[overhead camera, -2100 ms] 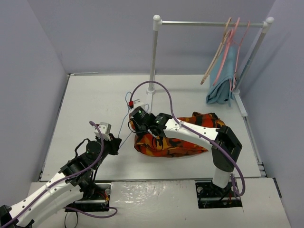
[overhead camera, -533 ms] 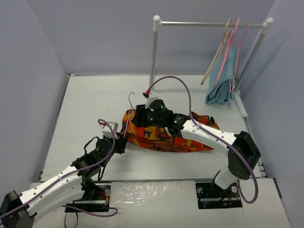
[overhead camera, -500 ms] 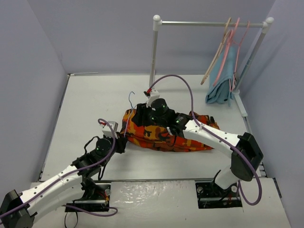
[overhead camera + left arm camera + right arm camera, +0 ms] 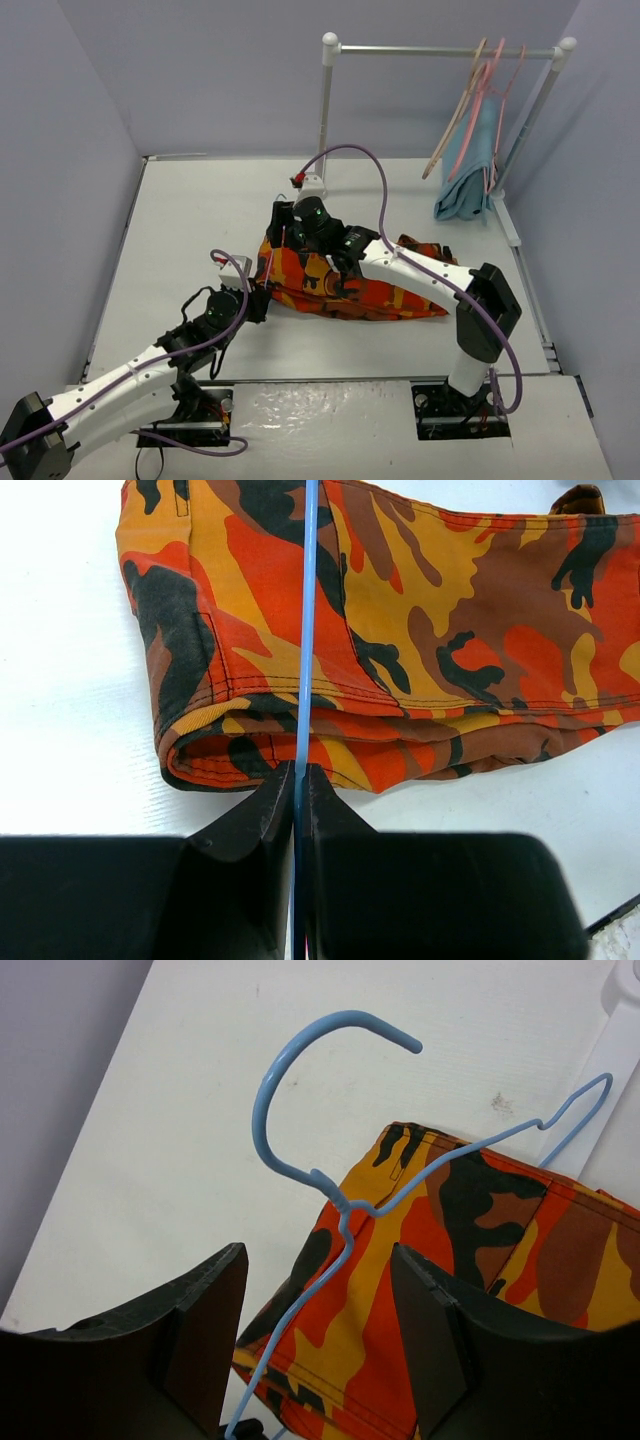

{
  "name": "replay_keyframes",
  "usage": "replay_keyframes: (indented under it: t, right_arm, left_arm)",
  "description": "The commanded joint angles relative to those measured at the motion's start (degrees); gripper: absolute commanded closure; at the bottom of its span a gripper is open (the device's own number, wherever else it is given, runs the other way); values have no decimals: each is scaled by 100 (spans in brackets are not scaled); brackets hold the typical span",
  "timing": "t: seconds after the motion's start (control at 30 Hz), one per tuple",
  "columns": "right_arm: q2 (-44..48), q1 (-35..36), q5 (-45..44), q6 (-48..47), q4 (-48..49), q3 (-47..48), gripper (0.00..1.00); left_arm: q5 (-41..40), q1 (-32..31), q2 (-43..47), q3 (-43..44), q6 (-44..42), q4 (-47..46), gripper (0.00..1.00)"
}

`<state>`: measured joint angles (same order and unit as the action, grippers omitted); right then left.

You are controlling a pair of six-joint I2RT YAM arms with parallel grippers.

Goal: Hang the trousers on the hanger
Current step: Place trousers on hanger

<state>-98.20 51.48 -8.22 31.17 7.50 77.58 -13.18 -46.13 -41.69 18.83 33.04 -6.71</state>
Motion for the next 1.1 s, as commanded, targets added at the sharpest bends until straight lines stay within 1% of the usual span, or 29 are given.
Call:
replay_keyframes:
  t: [0.0,0.2,0.43,0.53,0.67,0.8,0.93,1.0,1.07]
  right_arm:
    - [-146,20,-477,-597,480,363,45]
    - [-221,-68,-157,-1317,965,258,53]
    - [-291,-87,237,-1979,1210,341,53]
    - [-355,-122,465,-2048,1232,371,54]
    - [-459,-139,628,-2114,1326,348,60]
    - [-481,-139,663,-2215,1430,292,68]
    - [-502,-145,522,-2388,1449,254,85]
    - [-498,-147,428,-2465,1447,215,96]
    - [-461,-170,419,-2532,1447,170,99]
  left_arm:
    - [26,-80,-14,425,21,-577,100]
    - [53,-94,-32,450,40,-547,100]
    - [53,-107,-61,448,61,-525,100]
    - [64,-107,-98,475,44,-535,100]
    - [114,-107,-173,516,36,-553,100]
    - [172,-107,-240,554,33,-566,100]
    - [188,-107,-243,567,36,-549,100]
    - [201,-115,-243,578,36,-533,100]
    - [238,-115,-250,600,65,-481,100]
